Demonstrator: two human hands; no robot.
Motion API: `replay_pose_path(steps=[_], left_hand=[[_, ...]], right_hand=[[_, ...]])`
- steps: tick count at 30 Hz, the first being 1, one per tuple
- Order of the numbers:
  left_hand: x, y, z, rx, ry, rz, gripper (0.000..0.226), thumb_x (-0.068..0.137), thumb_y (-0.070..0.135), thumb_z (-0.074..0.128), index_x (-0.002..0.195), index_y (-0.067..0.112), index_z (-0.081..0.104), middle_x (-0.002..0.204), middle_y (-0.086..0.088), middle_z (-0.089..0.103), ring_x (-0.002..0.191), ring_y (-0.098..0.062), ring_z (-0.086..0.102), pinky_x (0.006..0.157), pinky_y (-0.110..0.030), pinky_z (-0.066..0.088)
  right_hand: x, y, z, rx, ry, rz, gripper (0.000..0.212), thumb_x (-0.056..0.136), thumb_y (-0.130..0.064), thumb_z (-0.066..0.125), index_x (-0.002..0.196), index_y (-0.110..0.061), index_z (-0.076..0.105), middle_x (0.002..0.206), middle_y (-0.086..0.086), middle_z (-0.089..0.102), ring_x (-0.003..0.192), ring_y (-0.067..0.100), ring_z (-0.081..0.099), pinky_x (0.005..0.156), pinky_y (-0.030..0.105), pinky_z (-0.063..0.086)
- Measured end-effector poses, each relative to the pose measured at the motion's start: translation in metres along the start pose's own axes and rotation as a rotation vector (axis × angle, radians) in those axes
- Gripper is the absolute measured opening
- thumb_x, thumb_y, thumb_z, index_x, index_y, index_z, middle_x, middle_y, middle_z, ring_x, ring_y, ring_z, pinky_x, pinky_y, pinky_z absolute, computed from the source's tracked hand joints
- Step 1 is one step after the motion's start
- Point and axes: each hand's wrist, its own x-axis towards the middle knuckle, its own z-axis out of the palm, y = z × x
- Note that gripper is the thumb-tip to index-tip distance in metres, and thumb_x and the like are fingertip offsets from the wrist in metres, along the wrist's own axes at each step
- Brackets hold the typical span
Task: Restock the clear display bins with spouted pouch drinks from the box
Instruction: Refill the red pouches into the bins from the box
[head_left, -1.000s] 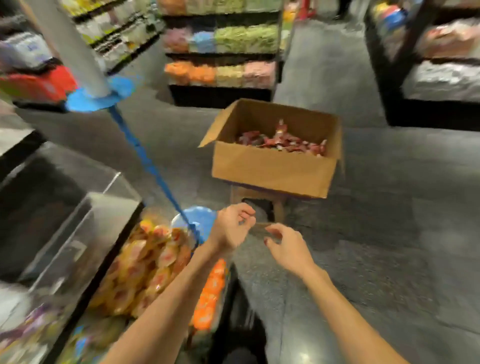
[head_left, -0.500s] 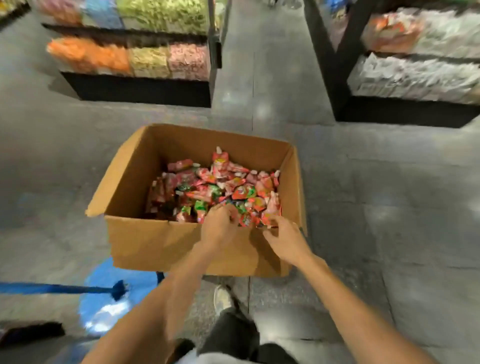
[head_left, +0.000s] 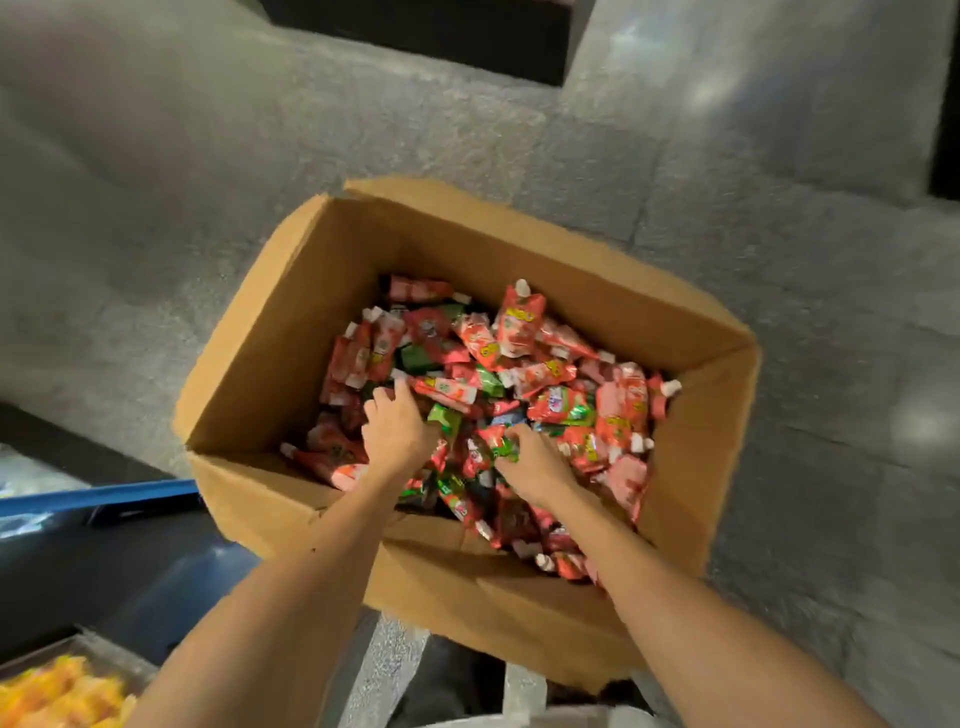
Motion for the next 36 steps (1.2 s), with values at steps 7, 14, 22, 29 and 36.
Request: replay_pose_path(steps=[7,14,22,29,36], left_hand=[[0.037,-0.035,0.011,0.491,-0.390,0.085,0.107,0.072,0.061,0.077,0.153,0.028,0.015,0.141,-0.012,0.044,0.131,-0.038,0.045,0.101,-0.049,0.042],[0.051,-0.046,0.007,0.569,-0.300,0.364,0.059,0.096,0.020,0.058,0.149,0.025,0.032,0.124,-0.013,0.060,0.113,-0.033,0.061,0.082,-0.038,0.050],[0.071,-0.067,-0.036,0.096,-0.370,0.452,0.051,0.084,0.013,0.073,0.132,0.021,0.057,0.117,-0.006,0.069,0.101,-0.025,0.067,0.083,-0.034,0.055],[0.065,-0.075,-0.074,-0.519,-0.370,0.305,0.041,0.083,0.010,0.078,0.118,0.019,0.059,0.107,-0.005,0.068,0.093,-0.028,0.068,0.084,-0.044,0.058],[0.045,-0.072,-0.090,-1.049,-0.447,-0.196,0.045,0.091,0.021,0.072,0.128,0.026,0.048,0.111,-0.006,0.068,0.094,-0.020,0.072,0.073,-0.037,0.060]], right_hand=[[0.057,-0.035,0.028,-0.001,-0.058,-0.013,0.086,0.091,-0.024,0.069,0.156,-0.031,0.013,0.153,0.015,0.034,0.126,0.036,0.052,0.096,0.047,0.048],[0.078,-0.055,0.062,-0.266,-0.078,-0.150,0.117,0.082,-0.002,0.075,0.155,-0.041,-0.008,0.160,0.010,-0.026,0.143,0.046,0.025,0.103,0.047,0.046],[0.093,-0.065,0.074,-0.254,0.028,-0.015,0.110,0.078,-0.001,0.078,0.156,-0.018,0.002,0.157,0.018,-0.003,0.138,0.049,0.030,0.104,0.045,0.045],[0.089,-0.058,0.075,0.052,0.044,0.235,0.081,0.085,-0.004,0.070,0.150,-0.014,0.023,0.149,0.013,0.038,0.129,0.036,0.048,0.096,0.042,0.046],[0.064,-0.042,0.057,0.726,-0.042,0.441,0.050,0.086,-0.010,0.072,0.130,-0.015,0.049,0.120,0.009,0.059,0.087,0.023,0.066,0.056,0.032,0.059]])
